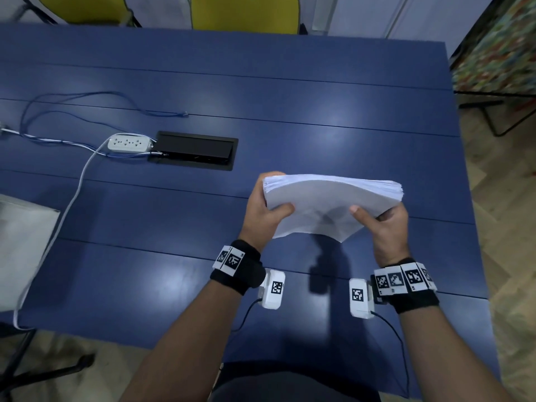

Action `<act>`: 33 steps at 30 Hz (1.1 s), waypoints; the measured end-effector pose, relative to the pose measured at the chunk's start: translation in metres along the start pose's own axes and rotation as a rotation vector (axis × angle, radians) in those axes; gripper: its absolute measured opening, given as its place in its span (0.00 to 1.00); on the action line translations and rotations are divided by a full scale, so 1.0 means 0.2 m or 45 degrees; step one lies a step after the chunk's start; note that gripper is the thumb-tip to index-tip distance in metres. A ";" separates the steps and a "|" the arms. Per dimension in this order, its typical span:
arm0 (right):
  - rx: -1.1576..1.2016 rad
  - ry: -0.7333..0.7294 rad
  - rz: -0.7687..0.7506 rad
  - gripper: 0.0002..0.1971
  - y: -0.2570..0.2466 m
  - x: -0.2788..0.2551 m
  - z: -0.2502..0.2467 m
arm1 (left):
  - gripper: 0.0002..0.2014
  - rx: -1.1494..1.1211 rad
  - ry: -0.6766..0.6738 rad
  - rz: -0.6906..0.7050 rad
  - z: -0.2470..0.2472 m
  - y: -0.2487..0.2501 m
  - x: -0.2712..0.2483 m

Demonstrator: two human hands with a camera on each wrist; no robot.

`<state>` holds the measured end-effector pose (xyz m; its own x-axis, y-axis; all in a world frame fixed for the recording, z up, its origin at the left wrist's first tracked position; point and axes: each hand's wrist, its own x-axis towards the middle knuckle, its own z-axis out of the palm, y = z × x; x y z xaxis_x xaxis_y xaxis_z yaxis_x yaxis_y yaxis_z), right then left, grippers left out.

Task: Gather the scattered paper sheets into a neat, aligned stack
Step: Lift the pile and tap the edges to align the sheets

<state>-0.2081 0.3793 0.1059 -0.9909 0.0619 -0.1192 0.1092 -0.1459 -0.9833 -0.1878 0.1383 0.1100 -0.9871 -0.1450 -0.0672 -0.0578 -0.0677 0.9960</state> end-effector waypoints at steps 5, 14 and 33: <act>-0.051 -0.019 0.015 0.26 -0.02 0.00 -0.02 | 0.33 0.002 0.002 -0.013 0.00 0.00 -0.01; -0.055 -0.008 -0.033 0.27 -0.01 -0.02 0.02 | 0.23 -0.227 0.491 -0.145 0.18 0.10 -0.02; -0.030 -0.013 -0.029 0.28 -0.02 0.00 0.02 | 0.37 -0.084 0.318 -0.184 0.13 0.10 -0.02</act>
<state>-0.2094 0.3756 0.1098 -0.9939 0.0550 -0.0951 0.0879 -0.1214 -0.9887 -0.1892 0.1628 0.1324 -0.9018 -0.3669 -0.2282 -0.1769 -0.1683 0.9697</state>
